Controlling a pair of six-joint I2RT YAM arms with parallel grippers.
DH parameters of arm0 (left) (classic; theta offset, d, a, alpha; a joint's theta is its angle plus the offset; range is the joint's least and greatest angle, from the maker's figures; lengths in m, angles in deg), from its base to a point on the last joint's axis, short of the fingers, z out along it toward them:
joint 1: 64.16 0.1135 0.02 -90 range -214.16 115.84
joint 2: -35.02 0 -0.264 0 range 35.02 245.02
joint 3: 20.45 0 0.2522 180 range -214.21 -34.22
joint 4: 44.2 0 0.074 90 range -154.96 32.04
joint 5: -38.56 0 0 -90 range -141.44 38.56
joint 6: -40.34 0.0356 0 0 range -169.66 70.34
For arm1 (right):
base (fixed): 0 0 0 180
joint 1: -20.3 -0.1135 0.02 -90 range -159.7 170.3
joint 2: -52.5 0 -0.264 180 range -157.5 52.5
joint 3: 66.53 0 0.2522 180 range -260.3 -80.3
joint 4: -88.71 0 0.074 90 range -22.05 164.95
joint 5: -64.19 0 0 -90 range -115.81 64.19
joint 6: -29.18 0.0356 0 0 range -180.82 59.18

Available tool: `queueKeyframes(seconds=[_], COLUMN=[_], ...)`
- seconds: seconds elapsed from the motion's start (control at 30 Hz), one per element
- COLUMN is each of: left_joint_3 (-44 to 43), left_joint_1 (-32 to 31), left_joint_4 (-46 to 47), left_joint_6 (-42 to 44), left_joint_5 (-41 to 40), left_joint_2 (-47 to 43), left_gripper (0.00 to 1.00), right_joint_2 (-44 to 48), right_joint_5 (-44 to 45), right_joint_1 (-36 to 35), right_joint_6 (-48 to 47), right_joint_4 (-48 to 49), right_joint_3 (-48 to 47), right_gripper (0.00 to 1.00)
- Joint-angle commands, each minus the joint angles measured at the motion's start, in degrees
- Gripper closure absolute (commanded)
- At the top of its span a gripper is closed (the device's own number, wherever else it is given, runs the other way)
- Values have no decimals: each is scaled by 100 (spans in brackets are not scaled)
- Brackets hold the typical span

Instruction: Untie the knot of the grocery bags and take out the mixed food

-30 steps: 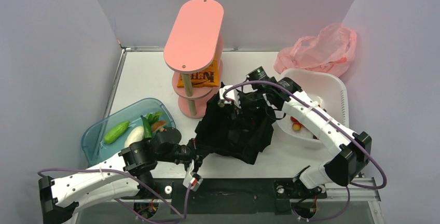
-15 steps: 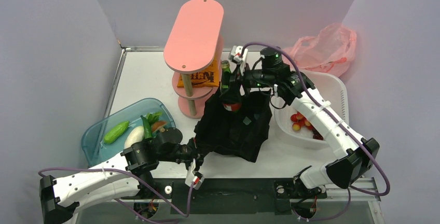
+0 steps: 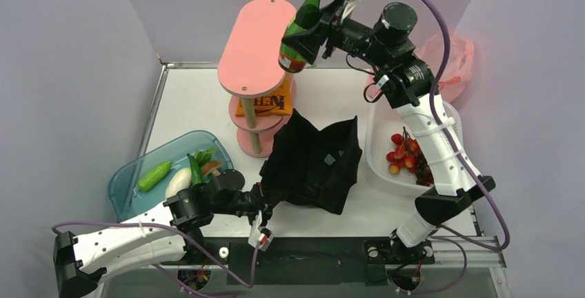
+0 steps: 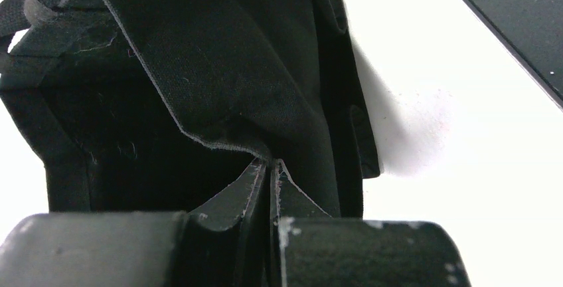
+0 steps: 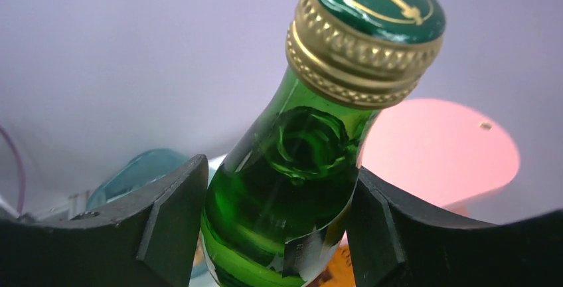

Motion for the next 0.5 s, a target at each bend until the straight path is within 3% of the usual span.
queueKeyframes(seconds=[0.0,0.47], left_joint_3=[39,15], left_joint_1=[48,39], left_joint_4=[99,337], left_joint_6=[-38,-20], left_joint_5=[-93,-163], left_joint_2=[79,287], left_gripper=[100,100], right_joint_2=[-507,-1618], right_joint_5=[563,1463], right_joint_1=[-86,-678], right_joint_6=[50,-1574], right_joint_4=[683,-52], right_joint_3=[-1054,-2107], right_gripper=[100,100])
